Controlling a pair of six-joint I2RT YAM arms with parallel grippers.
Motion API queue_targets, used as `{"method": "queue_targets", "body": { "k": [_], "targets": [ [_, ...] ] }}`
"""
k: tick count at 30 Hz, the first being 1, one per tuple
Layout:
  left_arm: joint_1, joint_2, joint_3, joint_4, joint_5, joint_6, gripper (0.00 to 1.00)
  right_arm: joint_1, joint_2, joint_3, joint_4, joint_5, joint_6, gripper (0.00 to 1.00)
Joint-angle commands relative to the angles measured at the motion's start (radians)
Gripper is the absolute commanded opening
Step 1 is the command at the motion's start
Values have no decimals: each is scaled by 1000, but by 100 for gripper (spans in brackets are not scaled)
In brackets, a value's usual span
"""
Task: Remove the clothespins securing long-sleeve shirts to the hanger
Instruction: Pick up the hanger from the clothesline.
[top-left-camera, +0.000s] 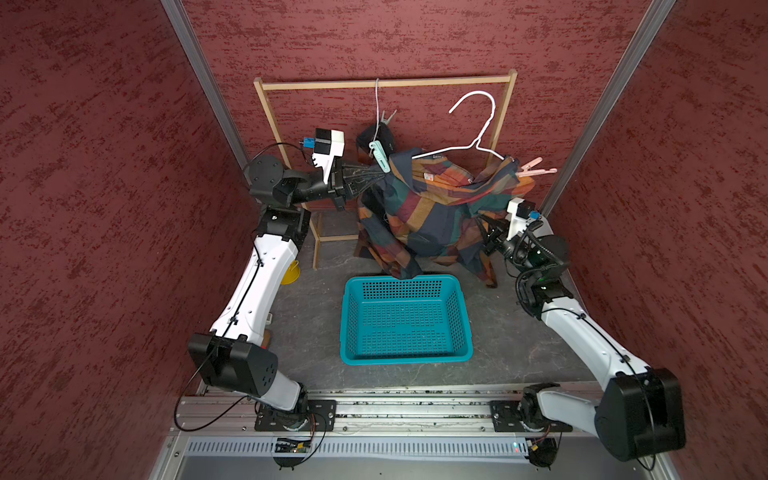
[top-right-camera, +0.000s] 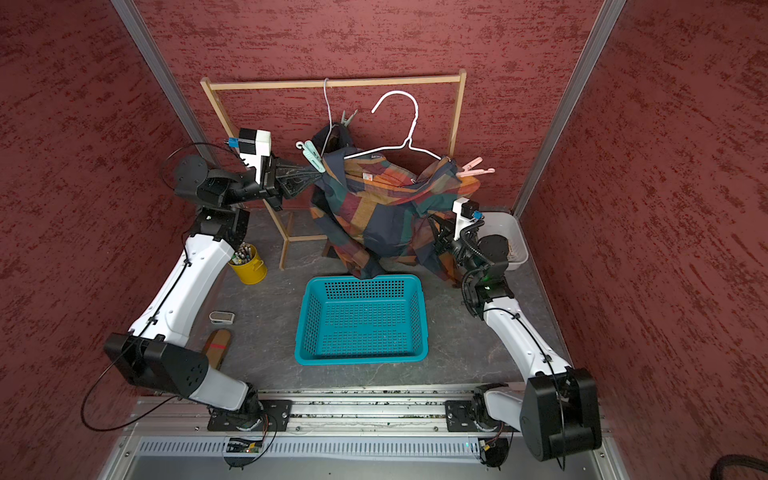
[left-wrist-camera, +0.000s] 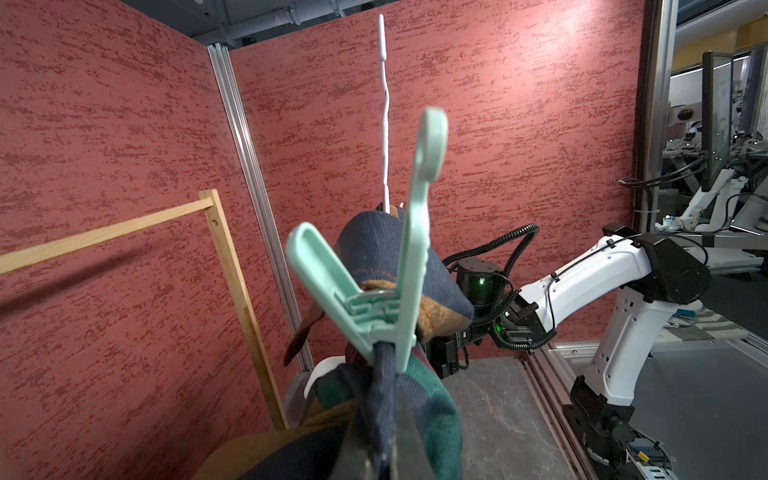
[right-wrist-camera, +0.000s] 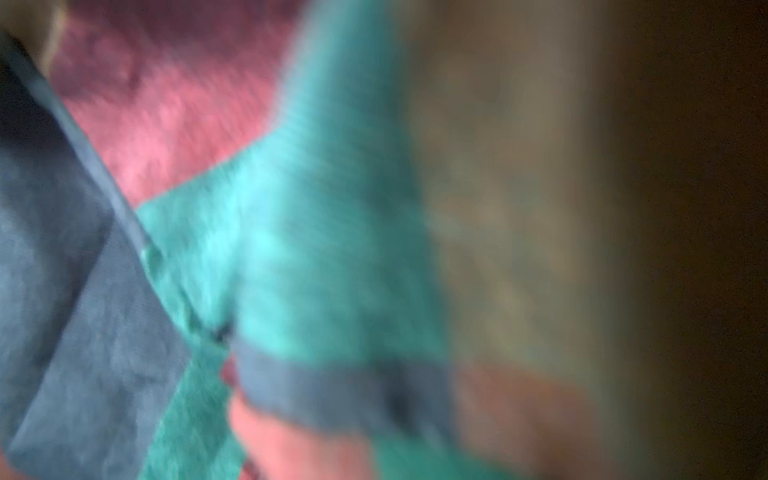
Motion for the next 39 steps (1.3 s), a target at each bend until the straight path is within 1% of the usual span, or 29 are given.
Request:
{"method": "queue_targets", "body": {
  "k": [1, 5, 12, 13, 17, 22, 26, 28, 30, 34, 39],
  "targets": [
    [-36, 20, 50, 54, -95, -13, 0, -3, -8, 54, 90, -33, 38, 0],
    [-78, 60, 113, 55, -135, -24, 0, -3, -19, 104, 104, -66, 56, 0],
    [-166, 137, 247, 41, -162, -29, 0, 5, -36, 143, 150, -103, 86, 0],
    [-174, 145, 259, 7, -167, -28, 0, 7, -39, 148, 151, -108, 87, 0],
    [-208, 166, 297, 1, -194, -31, 0, 16, -52, 171, 154, -137, 84, 0],
    [-233, 141, 289, -7, -230, -11, 0, 23, -76, 185, 145, -142, 74, 0],
    [-235, 90, 244, 23, -277, -15, 0, 33, -89, 196, 146, -164, 83, 0],
    [-235, 61, 224, 23, -282, -19, 0, 39, -96, 203, 146, -174, 84, 0],
    [-237, 29, 200, 65, -288, -27, 0, 48, -103, 212, 145, -182, 87, 0],
    [-248, -37, 156, 80, -314, -31, 0, 85, -111, 235, 127, -194, 69, 0],
    [-282, -71, 158, 60, -332, -13, 0, 130, -117, 267, 90, -178, 37, 0]
  ]
}}
